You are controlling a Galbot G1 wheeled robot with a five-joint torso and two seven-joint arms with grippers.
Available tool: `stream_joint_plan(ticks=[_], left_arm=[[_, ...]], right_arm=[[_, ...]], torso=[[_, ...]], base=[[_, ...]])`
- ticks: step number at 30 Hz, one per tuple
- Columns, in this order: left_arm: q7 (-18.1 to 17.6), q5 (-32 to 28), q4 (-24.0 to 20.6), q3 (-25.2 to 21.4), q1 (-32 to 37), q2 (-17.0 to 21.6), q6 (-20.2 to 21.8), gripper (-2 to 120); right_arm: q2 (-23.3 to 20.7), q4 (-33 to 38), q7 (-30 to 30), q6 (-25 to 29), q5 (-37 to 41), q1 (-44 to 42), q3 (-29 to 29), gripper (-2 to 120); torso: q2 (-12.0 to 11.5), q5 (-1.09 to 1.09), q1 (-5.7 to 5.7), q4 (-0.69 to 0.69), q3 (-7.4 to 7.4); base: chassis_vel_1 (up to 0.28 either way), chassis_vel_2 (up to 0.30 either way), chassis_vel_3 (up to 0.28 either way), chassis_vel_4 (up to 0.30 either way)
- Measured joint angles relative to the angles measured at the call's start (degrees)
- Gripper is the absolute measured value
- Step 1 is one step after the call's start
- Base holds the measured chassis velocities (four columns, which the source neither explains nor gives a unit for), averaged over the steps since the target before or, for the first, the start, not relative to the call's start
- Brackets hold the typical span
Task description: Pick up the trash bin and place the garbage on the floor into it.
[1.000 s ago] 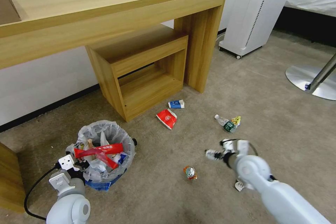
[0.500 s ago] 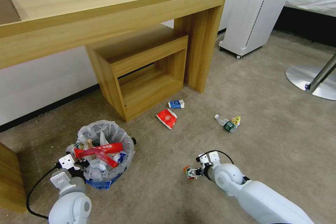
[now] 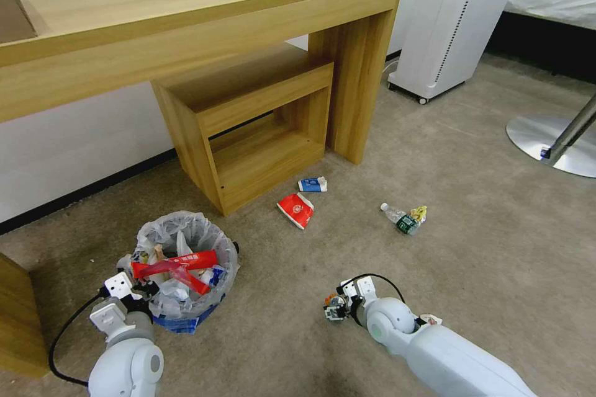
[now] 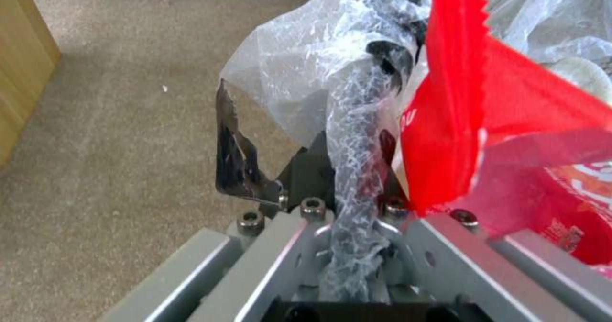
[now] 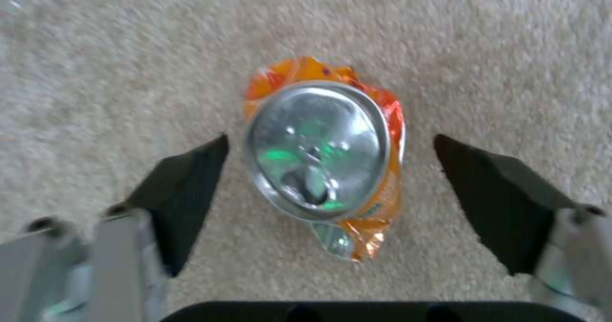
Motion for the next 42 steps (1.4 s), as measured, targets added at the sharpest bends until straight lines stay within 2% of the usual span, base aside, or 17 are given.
stream_joint_plan(ticks=[7, 13, 19, 22, 23, 26, 27, 29, 31, 34, 36, 38, 39, 42], left_arm=[[0.02, 0.06, -0.34, 0.17, 0.21, -0.10, -0.25, 0], [0.04, 0.26, -0.27, 0.25, 0.18, -0.23, -0.55, 0], [0.07, 0.35, 0.20, 0.28, -0.15, -0.22, -0.56, 0], [0.08, 0.34, 0.64, 0.25, -0.43, -0.06, -0.55, 0], [0.08, 0.34, 0.64, 0.25, -0.43, -0.06, -0.55, 0], [0.07, 0.25, 0.80, 0.47, -0.75, 0.09, -0.36, 0], [0.07, 0.25, 0.80, 0.47, -0.75, 0.09, -0.36, 0], [0.07, 0.21, 0.80, 0.73, -0.85, 0.16, -0.17, 0], [0.07, 0.20, 0.78, 0.79, -0.88, 0.16, -0.08, 0], [-0.01, 0.18, 0.22, 1.01, -0.91, 0.12, 0.34, 0], [-0.05, 0.16, -0.01, 1.07, -0.91, 0.12, 0.47, 0], [-0.14, 0.09, -0.60, 1.20, -0.86, 0.12, 0.79, 0], [-0.14, 0.09, -0.60, 1.20, -0.86, 0.12, 0.79, 0], [-0.34, 0.04, -1.63, 1.50, -0.69, 0.02, 1.23, 0]], right_arm=[[1.77, -1.81, 0.00, 1.77, -2.19, -0.73, -0.31, 53], [1.89, -1.69, 0.06, 2.72, -2.90, -1.52, 0.10, 52], [-0.49, 2.03, -0.44, 4.97, -2.49, -2.87, 2.43, 52], [-4.09, 9.55, -3.28, 10.16, -1.65, -3.92, 5.34, 52], [-4.09, 9.55, -3.28, 10.16, -1.65, -3.92, 5.34, 52], [-7.29, 16.29, -9.95, 20.12, -1.66, -4.15, 7.42, 52], [-7.29, 16.29, -9.95, 20.12, -1.66, -4.15, 7.42, 52], [-8.88, 20.91, -16.06, 26.52, -0.42, -2.62, 8.06, 52], [-9.15, 21.97, -17.72, 27.93, -0.02, -1.79, 8.05, 52], [-9.59, 26.77, -24.33, 32.15, 2.78, 4.20, 6.01, 52], [-9.51, 27.96, -24.80, 32.05, 3.64, 6.05, 4.99, 52], [-8.89, 30.07, -23.19, 29.93, 5.41, 10.52, 1.12, 52], [-8.89, 30.07, -23.19, 29.93, 5.41, 10.52, 1.12, 52], [-6.67, 30.02, -17.85, 27.03, 7.34, 15.99, -5.69, 52]], torso=[[0.00, 0.00, 0.00, 0.00, 0.00], [0.00, 0.01, 0.00, 0.00, 0.00], [0.00, 0.01, 0.00, 0.00, 0.00], [0.00, -0.01, 0.00, 0.00, 0.00], [0.00, -0.01, 0.00, 0.00, 0.00], [0.00, 0.00, 0.00, 0.00, 0.00], [0.00, 0.00, 0.00, 0.00, 0.00], [0.00, 0.00, 0.00, -0.01, 0.00], [0.00, 0.01, 0.00, -0.01, 0.00], [0.00, 0.00, 0.00, 0.01, 0.00], [0.00, 0.00, 0.00, 0.00, 0.00], [0.00, -0.01, 0.00, 0.00, 0.00], [0.00, -0.01, 0.00, 0.00, 0.00], [0.00, 0.00, 0.00, 0.01, 0.00]], base=[[0.000, 0.000, 0.000, 0.000], [0.000, 0.000, 0.000, 0.000], [0.000, 0.000, 0.000, 0.000], [0.000, 0.000, 0.000, 0.000], [0.000, 0.000, 0.000, 0.000], [0.000, 0.000, 0.000, 0.000], [0.000, 0.000, 0.000, 0.000], [0.000, 0.000, 0.000, 0.000], [0.000, 0.000, 0.000, 0.000], [0.000, 0.000, 0.000, 0.000], [0.000, 0.000, 0.000, 0.000], [0.000, 0.000, 0.000, 0.000], [0.000, 0.000, 0.000, 0.000], [0.000, 0.000, 0.000, 0.000]])
